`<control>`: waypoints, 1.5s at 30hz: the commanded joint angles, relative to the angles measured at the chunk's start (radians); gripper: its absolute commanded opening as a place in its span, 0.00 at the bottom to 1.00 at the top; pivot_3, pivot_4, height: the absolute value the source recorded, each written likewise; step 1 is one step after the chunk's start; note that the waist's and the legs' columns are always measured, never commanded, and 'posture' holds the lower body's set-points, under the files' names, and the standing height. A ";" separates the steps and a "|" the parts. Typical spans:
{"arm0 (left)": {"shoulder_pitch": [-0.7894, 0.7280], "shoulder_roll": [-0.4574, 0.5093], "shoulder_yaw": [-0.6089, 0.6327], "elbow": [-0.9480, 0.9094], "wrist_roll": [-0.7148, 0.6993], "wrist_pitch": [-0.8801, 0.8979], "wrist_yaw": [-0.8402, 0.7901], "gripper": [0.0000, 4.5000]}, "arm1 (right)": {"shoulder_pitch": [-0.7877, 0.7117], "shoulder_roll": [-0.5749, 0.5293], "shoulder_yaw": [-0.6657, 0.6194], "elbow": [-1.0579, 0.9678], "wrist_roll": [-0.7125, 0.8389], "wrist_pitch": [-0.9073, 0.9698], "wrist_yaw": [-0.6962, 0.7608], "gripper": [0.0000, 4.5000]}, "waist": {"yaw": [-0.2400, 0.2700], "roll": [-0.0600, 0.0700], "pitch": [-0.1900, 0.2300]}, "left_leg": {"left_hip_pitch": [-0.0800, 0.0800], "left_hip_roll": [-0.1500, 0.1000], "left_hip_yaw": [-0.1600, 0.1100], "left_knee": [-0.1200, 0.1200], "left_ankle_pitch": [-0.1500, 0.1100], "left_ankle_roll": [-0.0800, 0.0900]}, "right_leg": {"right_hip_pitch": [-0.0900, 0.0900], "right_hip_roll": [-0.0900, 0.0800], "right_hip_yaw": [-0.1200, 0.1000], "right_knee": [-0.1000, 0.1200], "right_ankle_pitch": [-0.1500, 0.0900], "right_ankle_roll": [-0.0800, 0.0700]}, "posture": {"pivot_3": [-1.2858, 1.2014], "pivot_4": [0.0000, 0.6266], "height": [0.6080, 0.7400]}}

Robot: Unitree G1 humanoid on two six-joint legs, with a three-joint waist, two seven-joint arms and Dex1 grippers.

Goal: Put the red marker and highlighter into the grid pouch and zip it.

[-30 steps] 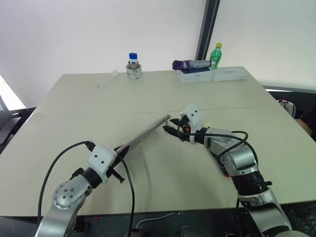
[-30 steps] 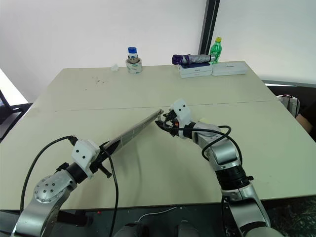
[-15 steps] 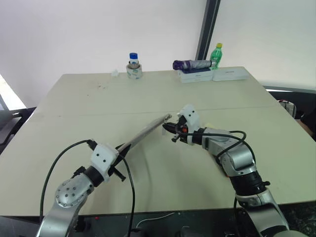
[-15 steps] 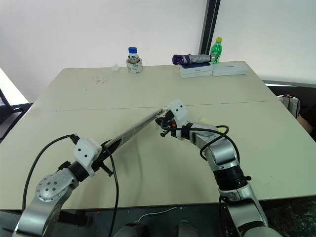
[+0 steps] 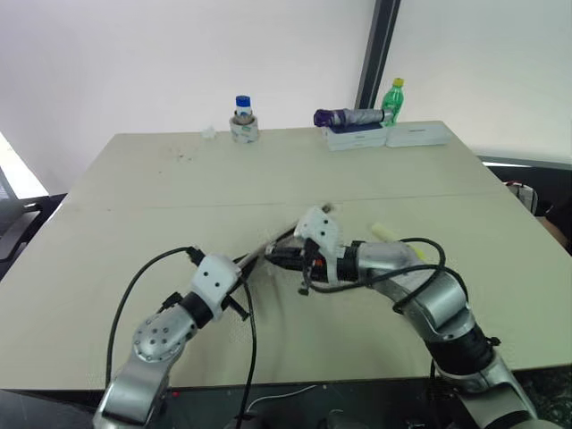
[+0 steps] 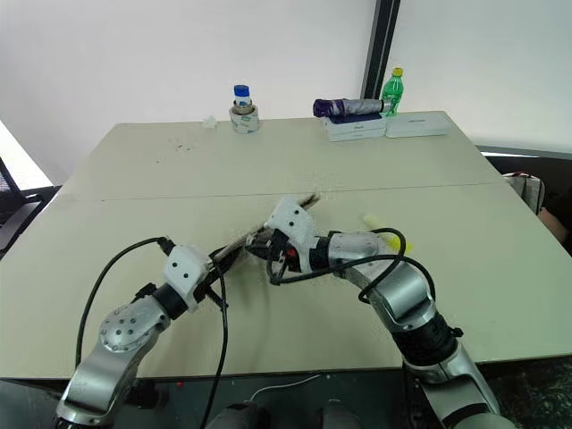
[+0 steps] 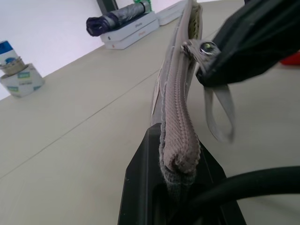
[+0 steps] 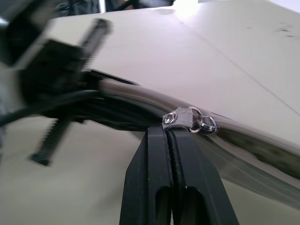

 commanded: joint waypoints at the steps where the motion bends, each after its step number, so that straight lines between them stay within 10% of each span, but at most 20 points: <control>1: -0.032 -0.018 -0.025 0.023 0.014 -0.019 0.006 0.00 | 0.002 -0.013 0.034 -0.096 0.043 0.005 0.048 0.01 | 0.000 0.000 0.000 | 0.000 0.000 0.000 0.000 0.000 0.000 | 0.000 0.000 0.000 0.000 0.000 0.000 | 0.52 0.24 1.00; 8: -0.050 -0.035 -0.040 0.037 0.012 -0.027 0.002 0.00 | 0.005 -0.036 0.019 -0.083 0.031 0.020 0.036 0.01 | -0.001 0.000 0.000 | 0.000 0.000 0.000 0.000 0.000 0.000 | 0.000 0.000 0.000 0.000 0.000 0.000 | 0.52 0.24 1.00; 14: -0.062 -0.022 -0.014 0.063 0.006 -0.037 -0.004 0.00 | 0.040 -0.163 -0.166 -0.110 0.107 0.087 0.046 0.53 | 0.005 -0.001 0.000 | 0.000 0.000 0.000 0.000 0.000 0.000 | 0.000 0.000 0.000 0.000 0.000 0.000 | 0.52 0.24 1.00; 27: -0.128 0.155 -0.056 0.242 0.057 -0.296 -0.195 0.00 | 0.286 -0.509 -0.464 -0.041 0.079 0.392 -0.074 0.53 | 0.024 -0.001 0.001 | -0.001 0.000 0.000 0.000 0.000 0.001 | 0.001 0.000 0.000 -0.001 0.000 0.000 | 0.52 0.24 1.00; 42: -0.179 0.071 -0.073 0.324 0.087 -0.352 -0.175 0.00 | 0.348 -0.354 -0.447 -0.046 0.067 0.581 -0.289 0.53 | 0.023 -0.002 0.001 | -0.001 0.000 0.000 0.001 0.000 0.001 | 0.001 0.000 0.000 -0.001 0.000 0.001 | 0.52 0.24 1.00; 45: -0.180 0.053 -0.060 0.319 0.083 -0.331 -0.160 0.00 | 0.340 -0.366 -0.426 -0.044 0.059 0.556 -0.296 0.33 | 0.023 -0.002 0.001 | -0.001 0.000 0.000 0.002 0.000 0.001 | 0.002 0.000 0.000 -0.001 0.001 0.001 | 0.52 0.24 1.00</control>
